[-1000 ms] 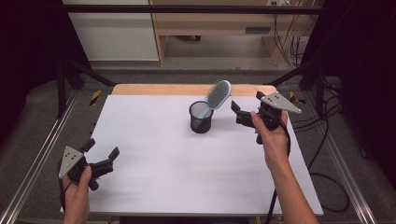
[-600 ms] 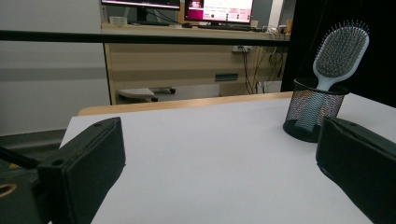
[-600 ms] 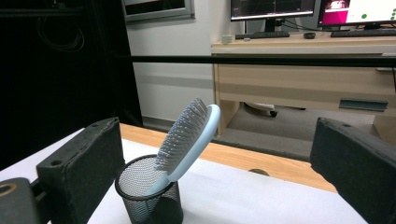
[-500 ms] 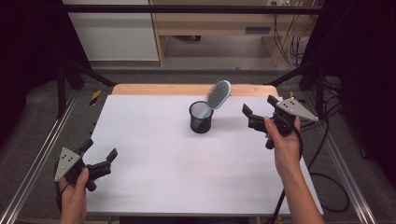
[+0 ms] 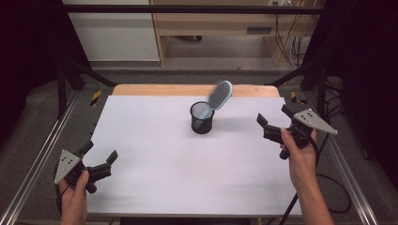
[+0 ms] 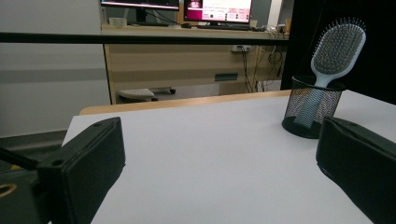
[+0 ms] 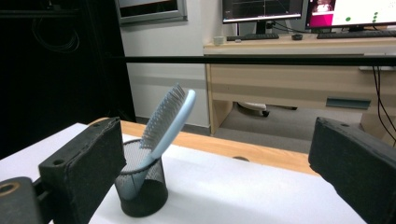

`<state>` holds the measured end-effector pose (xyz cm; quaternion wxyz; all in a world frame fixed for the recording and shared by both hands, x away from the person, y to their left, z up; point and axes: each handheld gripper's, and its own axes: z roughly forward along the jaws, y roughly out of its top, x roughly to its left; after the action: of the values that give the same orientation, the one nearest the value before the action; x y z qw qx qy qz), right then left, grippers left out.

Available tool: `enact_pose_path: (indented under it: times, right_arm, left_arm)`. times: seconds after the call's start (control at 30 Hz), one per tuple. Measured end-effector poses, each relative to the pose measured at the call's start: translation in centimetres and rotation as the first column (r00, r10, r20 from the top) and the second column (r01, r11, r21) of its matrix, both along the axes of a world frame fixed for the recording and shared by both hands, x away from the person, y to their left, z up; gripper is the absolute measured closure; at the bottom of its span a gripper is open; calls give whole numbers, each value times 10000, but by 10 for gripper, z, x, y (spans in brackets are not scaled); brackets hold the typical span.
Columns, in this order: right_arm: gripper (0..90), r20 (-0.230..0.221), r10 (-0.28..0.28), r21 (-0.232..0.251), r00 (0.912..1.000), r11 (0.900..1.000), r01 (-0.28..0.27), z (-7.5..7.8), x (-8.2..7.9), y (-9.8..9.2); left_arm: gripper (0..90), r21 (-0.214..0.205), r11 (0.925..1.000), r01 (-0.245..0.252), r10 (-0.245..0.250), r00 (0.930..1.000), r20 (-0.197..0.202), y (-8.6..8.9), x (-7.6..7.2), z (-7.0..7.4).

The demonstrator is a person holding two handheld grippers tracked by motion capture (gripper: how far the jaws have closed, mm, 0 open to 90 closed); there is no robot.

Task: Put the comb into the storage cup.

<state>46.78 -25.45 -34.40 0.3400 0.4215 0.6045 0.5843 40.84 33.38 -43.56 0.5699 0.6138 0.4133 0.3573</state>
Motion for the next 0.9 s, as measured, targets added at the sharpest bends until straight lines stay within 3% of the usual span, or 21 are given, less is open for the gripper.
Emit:
enact_pose_path:
  times: [0.5,0.63,0.77,0.83,0.9]
  right_arm:
    - [47,-337,-86,-636,9994,9980,64,-36,-21,-6]
    - [51,-380,-118,-465,9992,9989,100,-52,-28,-7]
    - [52,-350,-82,-921,9994,9957,50,-67,-35,-4]
    - [48,-433,-76,-720,9990,9974,45,-72,-38,-4]
    - [48,-409,-78,-517,9991,9986,57,-76,-40,-4]
  left_arm:
    - [12,74,9994,332,-334,9991,279,-2,-6,2]
    - [13,-250,9989,386,-380,9991,210,0,-3,-3]
    - [14,-100,9986,526,-523,9983,254,-1,-2,-3]
    - [15,-266,9981,559,-552,9981,265,-1,-3,-5]
    - [15,-711,9953,652,-635,9977,249,-1,-2,-6]
